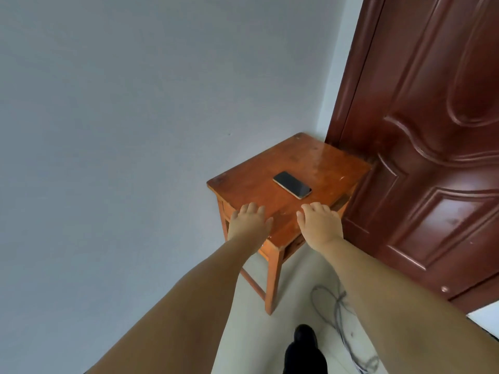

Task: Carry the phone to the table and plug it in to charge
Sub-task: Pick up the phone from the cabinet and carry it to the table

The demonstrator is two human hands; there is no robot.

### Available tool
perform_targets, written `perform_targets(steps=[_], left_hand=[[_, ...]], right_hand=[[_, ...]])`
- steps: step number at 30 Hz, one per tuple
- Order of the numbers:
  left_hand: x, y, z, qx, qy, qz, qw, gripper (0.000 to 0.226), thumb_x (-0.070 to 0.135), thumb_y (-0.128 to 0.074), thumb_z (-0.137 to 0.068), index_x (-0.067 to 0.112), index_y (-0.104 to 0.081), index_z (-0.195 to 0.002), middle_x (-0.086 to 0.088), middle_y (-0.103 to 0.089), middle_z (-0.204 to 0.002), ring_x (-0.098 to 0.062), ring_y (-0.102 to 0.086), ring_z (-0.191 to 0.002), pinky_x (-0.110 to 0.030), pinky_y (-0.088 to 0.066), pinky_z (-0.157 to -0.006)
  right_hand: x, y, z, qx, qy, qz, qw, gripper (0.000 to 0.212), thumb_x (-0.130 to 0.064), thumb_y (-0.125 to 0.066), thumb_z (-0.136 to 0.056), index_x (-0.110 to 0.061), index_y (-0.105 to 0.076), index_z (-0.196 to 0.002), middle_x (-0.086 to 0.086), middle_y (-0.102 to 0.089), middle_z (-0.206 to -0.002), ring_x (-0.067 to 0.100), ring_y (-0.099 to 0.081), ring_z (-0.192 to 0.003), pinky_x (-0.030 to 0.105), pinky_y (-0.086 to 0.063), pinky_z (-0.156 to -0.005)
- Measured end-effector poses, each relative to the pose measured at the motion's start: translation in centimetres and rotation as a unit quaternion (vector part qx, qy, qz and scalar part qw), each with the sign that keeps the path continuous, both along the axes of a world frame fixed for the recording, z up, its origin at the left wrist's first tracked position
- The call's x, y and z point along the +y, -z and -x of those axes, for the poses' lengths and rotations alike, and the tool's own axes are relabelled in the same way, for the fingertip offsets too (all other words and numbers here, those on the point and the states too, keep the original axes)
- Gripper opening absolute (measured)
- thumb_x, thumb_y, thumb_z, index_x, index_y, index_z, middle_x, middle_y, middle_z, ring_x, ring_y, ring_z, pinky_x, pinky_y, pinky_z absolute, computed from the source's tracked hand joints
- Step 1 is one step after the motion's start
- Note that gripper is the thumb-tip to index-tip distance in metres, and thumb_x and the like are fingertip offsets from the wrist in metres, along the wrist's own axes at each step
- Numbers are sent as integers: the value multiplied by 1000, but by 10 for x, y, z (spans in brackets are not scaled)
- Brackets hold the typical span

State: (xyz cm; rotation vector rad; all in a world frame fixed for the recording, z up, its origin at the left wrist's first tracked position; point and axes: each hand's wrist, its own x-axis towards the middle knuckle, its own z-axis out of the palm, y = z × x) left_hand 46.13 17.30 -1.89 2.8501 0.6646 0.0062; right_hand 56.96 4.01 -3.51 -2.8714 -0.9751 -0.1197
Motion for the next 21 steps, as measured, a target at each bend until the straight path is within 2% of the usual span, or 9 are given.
perform_targets(steps=[5,11,16,21], left_hand=[[21,40,-102,6,-83,42,996,46,45,-29,-97,21,-39,-136,-4,-40,-147,-28,-33,-137,-48,-24,-116],[40,80,-179,11,-146,68,987,45,45,-31,-97,22,-41,-133,-4,-44,-144,-28,-35,-136,-46,-25,-114],[56,124,-214,38,-182,88,979,46,42,-33,-97,20,-36,-138,-7,-40,-147,-28,-32,-138,-46,-26,-114],[57,163,-235,72,-180,71,978,52,45,-25,-98,22,-24,-145,-6,-25,-156,-26,-16,-145,-47,-10,-118]], right_hand=[[34,29,-117,36,-58,25,997,44,-40,-26,-99,-17,-49,-128,6,-57,-130,24,-52,-116,37,-45,-92],[76,58,-213,76,-101,50,991,43,-39,-29,-98,-15,-46,-130,8,-56,-130,26,-52,-116,36,-47,-90],[112,94,-250,135,-102,60,984,53,-44,-38,-95,-14,-34,-139,12,-47,-139,30,-46,-123,40,-46,-92],[130,122,-261,160,-39,68,984,76,-59,-48,-85,-17,-25,-143,14,-42,-141,32,-43,-126,43,-48,-91]])
